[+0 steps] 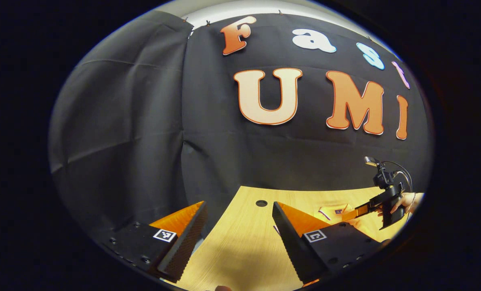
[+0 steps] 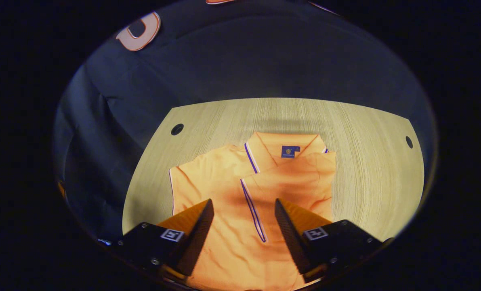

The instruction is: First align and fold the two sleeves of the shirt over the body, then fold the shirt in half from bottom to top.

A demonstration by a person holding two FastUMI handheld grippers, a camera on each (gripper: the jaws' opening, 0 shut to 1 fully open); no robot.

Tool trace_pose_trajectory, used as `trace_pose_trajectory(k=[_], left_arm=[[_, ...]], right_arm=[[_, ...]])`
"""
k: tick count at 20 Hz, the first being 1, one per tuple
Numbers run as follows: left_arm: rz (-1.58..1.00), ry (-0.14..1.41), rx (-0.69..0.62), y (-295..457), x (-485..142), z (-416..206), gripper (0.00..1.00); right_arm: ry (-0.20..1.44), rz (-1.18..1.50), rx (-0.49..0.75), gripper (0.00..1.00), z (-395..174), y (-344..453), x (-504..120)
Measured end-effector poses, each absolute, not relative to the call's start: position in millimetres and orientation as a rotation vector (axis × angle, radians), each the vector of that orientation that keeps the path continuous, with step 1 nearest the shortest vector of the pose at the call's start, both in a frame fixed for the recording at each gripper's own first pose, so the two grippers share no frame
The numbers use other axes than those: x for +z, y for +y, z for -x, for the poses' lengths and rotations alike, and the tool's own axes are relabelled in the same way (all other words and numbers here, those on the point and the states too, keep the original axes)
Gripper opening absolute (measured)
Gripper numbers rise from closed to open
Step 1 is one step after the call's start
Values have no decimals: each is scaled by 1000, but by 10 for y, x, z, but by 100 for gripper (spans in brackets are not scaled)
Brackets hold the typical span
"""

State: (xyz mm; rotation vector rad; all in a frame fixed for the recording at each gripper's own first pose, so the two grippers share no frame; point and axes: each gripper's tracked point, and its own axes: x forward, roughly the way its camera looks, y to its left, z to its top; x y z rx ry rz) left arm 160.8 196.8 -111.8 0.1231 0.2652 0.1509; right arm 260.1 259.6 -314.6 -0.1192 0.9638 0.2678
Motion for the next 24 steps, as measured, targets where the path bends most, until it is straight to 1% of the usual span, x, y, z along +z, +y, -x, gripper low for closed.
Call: trace_pose_trajectory(k=[2, 8, 13, 18, 21, 24], left_arm=[[-109, 263, 133, 1868, -1113, -1657, 98], [-84, 306, 47, 1477, -1196, -1931, 97], [-81, 411, -22, 1097, -1502, -2279, 98], [-80, 538, -59, 867, -1933, -2664, 99], [-130, 663, -63, 801, -2259, -2841, 99], [-144, 790, -50, 821, -2577, -2926, 99]], right_arm=[[899, 125, 246, 99, -2647, 2535, -3020], [697, 150, 177, 99, -2667, 2141, -2355], [592, 147, 138, 99, -2501, 1743, -1846], [479, 115, 86, 99, -2314, 1317, -1463], [470, 135, 81, 99, -2206, 1066, -1364], [509, 91, 100, 99, -2073, 901, -1353]])
